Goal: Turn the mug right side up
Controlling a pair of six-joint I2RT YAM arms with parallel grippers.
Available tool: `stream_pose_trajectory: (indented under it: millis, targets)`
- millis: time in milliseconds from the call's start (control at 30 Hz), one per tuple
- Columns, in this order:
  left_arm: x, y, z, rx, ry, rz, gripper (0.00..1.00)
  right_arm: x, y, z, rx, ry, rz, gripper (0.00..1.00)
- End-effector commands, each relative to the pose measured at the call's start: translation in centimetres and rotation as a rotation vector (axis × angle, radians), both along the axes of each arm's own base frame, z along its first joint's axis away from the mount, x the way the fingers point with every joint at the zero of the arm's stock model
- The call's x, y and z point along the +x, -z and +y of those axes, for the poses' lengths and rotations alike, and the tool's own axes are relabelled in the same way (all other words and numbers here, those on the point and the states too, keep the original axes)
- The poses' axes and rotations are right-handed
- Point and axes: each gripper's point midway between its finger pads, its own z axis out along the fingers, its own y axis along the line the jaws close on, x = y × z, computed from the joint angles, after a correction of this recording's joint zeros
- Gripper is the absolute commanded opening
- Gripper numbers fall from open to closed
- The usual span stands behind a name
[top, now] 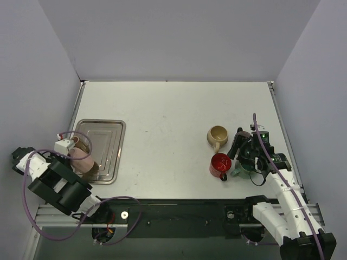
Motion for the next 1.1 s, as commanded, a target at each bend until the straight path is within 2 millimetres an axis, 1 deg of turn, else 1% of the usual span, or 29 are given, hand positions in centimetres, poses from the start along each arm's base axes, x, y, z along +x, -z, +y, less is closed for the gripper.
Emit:
stream_pose_trajectory:
  millis: [0,33,67,100,133,167,200,233,267,300,333,367,400,433,467,500,533,567,600,633,700,767,800,833,867,900,967,1033,1067]
  targets:
    - [1.4,-8.0,-3.5,-0.103,-0.027,-0.146,0.00,-0.4,-3.1,-0.5,-0.058,-0.012,-0.059,0.68]
    - [1.3,-9.5,-5.0,-0.134,-0.022,-0.163,0.00,-0.5,-4.3,-0.4,-0.074,-0.018,-0.084,0.69]
    - [1.7,-11.0,-6.1,-0.150,-0.021,-0.183,0.00,-0.6,-5.0,-0.2,-0.075,-0.023,-0.103,0.70]
    - [2.1,-12.5,-7.5,-0.163,-0.001,-0.221,0.00,-0.5,-6.3,0.1,-0.077,-0.034,-0.131,0.71]
    - [3.0,-14.1,-9.4,-0.200,0.010,-0.233,0.00,-0.4,-7.9,0.9,-0.055,-0.050,-0.176,0.71]
    - [3.8,-15.5,-10.5,-0.192,0.027,-0.276,0.00,-0.3,-8.5,1.5,-0.031,-0.052,-0.194,0.75]
    - [5.4,-17.4,-13.2,-0.240,0.051,-0.296,0.00,-0.3,-10.0,2.5,-0.001,-0.077,-0.239,0.80]
    - [6.1,-18.9,-14.5,-0.238,0.067,-0.338,0.00,0.2,-11.2,3.5,0.044,-0.084,-0.290,0.81]
    - [7.5,-21.2,-17.8,-0.303,0.107,-0.376,0.00,-0.1,-12.3,5.2,0.080,-0.139,-0.329,0.82]
    - [7.6,-22.7,-19.5,-0.335,0.126,-0.407,0.00,0.5,-14.2,6.6,0.144,-0.151,-0.408,0.82]
    - [8.2,-25.2,-22.8,-0.395,0.192,-0.451,0.00,-0.2,-14.9,8.8,0.192,-0.225,-0.439,0.82]
    - [8.0,-26.6,-24.6,-0.434,0.219,-0.464,0.00,0.2,-17.2,10.4,0.271,-0.247,-0.525,0.82]
    - [7.8,-29.0,-27.1,-0.505,0.259,-0.488,0.00,-0.8,-17.8,12.8,0.320,-0.326,-0.543,0.82]
    - [7.2,-31.0,-28.7,-0.570,0.283,-0.488,0.00,-0.7,-20.4,14.5,0.406,-0.351,-0.628,0.82]
    - [6.5,-32.5,-30.9,-0.623,0.356,-0.493,0.00,-1.9,-21.1,17.0,0.466,-0.432,-0.648,0.82]
    - [5.9,-33.8,-32.2,-0.704,0.364,-0.459,0.00,-2.1,-24.2,18.5,0.556,-0.460,-0.747,0.82]
    - [5.3,-34.7,-33.4,-0.736,0.410,-0.458,0.00,-3.3,-24.4,20.7,0.596,-0.529,-0.746,0.81]
    - [4.9,-35.4,-34.2,-0.778,0.413,-0.432,0.00,-3.9,-26.9,21.8,0.666,-0.557,-0.829,0.81]
    - [4.2,-35.7,-35.1,-0.795,0.449,-0.415,0.00,-4.7,-27.4,23.4,0.696,-0.599,-0.832,0.80]
    - [3.8,-35.7,-35.6,-0.811,0.461,-0.391,0.00,-5.2,-29.3,24.1,0.745,-0.625,-0.891,0.80]
    - [2.6,-35.4,-37.1,-0.841,0.504,-0.339,0.00,-5.8,-31.0,26.1,0.800,-0.661,-0.924,0.79]
    - [2.0,-35.0,-37.7,-0.861,0.511,-0.310,0.00,-6.0,-33.1,26.6,0.852,-0.665,-0.973,0.77]
    - [1.4,-35.0,-38.2,-0.868,0.538,-0.305,0.00,-6.1,-33.9,27.3,0.877,-0.678,-0.986,0.76]
    - [1.1,-34.6,-38.7,-0.874,0.546,-0.285,0.00,-5.9,-34.1,27.9,0.885,-0.686,-0.986,0.75]
    - [0.8,-34.8,-38.9,-0.878,0.561,-0.293,0.00,-6.1,-34.8,28.2,0.901,-0.699,-1.002,0.74]
    - [0.8,-34.4,-39.1,-0.879,0.567,-0.283,0.00,-6.2,-35.2,28.7,0.908,-0.714,-1.008,0.73]
    - [0.4,-34.3,-39.3,-0.883,0.589,-0.277,0.00,-5.8,-35.7,29.0,0.904,-0.704,-1.024,0.65]
    - [0.0,-33.7,-39.4,-0.878,0.605,-0.255,0.00,-5.2,-35.7,28.8,0.879,-0.678,-1.033,0.62]
    - [-0.1,-33.3,-39.5,-0.871,0.621,-0.248,0.00,-5.1,-35.7,28.8,0.860,-0.680,-1.045,0.62]
